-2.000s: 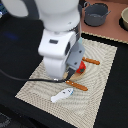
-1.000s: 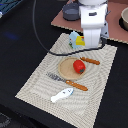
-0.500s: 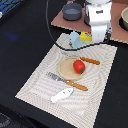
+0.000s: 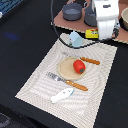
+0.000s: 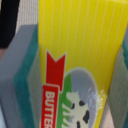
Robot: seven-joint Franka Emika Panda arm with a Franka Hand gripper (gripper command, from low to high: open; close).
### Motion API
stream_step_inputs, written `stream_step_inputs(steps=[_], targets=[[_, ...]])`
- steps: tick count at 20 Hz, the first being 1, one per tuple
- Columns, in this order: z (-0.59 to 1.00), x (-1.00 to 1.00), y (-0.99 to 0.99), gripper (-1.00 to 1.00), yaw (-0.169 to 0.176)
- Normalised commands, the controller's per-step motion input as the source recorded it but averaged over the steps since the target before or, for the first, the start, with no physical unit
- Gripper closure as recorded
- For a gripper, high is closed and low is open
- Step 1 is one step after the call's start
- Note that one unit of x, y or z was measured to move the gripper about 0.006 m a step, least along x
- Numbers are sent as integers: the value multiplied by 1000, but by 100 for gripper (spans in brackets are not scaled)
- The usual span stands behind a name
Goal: Interact with the objects in diverse but meaningful ways.
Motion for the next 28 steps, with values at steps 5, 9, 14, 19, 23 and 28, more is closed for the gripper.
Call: stream_step_inputs(steps=[5,9,14,19,23,28], targets=[[-29,295,190,-100,18],[-20,265,201,-100,15],[55,198,180,-100,25],[382,-354,205,-100,157],[30,-772,185,-100,161],[48,-782,130,-100,142]])
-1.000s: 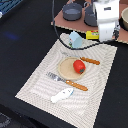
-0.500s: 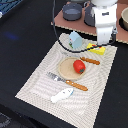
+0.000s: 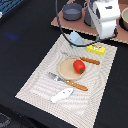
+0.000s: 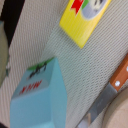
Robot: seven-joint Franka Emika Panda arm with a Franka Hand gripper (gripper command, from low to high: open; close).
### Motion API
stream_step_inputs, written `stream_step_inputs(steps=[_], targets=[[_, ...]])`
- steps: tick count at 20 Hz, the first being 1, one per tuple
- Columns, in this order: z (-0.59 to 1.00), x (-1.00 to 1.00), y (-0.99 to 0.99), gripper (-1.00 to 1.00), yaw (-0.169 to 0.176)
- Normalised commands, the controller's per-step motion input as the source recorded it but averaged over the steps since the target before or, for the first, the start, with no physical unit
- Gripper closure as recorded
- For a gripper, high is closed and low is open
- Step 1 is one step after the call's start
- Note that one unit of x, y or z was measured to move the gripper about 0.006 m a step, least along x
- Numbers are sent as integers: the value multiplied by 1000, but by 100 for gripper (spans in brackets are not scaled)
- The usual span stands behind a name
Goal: Interact with the objects in diverse but meaningful ways.
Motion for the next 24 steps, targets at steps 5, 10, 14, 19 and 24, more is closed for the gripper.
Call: stream_step_inputs(steps=[5,10,14,19,24], targets=[[-15,-649,0,-100,96],[-35,-534,-13,-100,61],[65,0,-144,-100,-2],[-59,-105,-137,-100,-7],[-218,-367,-66,-100,0]])
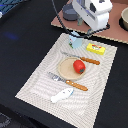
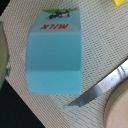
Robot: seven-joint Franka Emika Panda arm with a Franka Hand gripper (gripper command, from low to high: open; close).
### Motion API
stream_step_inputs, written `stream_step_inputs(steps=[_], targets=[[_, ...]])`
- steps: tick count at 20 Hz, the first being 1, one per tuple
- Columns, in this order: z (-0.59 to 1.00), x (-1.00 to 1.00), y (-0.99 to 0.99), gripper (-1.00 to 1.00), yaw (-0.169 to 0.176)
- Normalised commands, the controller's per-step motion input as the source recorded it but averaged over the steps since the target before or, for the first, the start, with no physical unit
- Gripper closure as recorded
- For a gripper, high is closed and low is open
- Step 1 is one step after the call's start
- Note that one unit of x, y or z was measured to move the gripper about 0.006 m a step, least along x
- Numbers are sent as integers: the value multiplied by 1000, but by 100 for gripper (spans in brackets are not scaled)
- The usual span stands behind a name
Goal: Interact with the objects in diverse but meaningful ways.
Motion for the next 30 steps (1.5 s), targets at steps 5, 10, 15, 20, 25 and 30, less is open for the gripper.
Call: stream_step_inputs(steps=[5,10,15,20,25,30], targets=[[-277,-582,0,-100,12],[-197,-450,7,-100,7],[-213,-434,6,-100,7],[-217,-409,0,-100,4],[-237,-413,0,100,5],[-242,-401,0,100,7]])
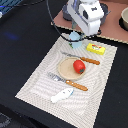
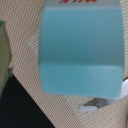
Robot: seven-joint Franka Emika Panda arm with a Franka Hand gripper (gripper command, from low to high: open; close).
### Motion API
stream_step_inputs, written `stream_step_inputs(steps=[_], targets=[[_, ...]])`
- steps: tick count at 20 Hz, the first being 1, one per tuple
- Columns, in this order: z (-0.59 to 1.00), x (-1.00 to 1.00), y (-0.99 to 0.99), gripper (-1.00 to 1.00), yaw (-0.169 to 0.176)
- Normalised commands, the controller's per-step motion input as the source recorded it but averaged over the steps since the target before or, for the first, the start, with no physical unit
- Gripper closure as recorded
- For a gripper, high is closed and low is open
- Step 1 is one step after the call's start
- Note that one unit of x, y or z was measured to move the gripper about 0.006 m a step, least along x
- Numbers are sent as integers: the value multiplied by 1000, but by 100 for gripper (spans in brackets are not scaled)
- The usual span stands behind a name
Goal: Interact with the objects in diverse but meaningful ways.
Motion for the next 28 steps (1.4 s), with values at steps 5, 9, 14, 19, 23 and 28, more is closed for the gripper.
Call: stream_step_inputs(steps=[5,9,14,19,23,28], targets=[[-187,-407,0,100,6],[146,-564,-105,100,11],[379,-788,-497,100,0],[177,-709,-633,100,0],[5,-674,-663,100,0],[0,-630,-688,100,0]])
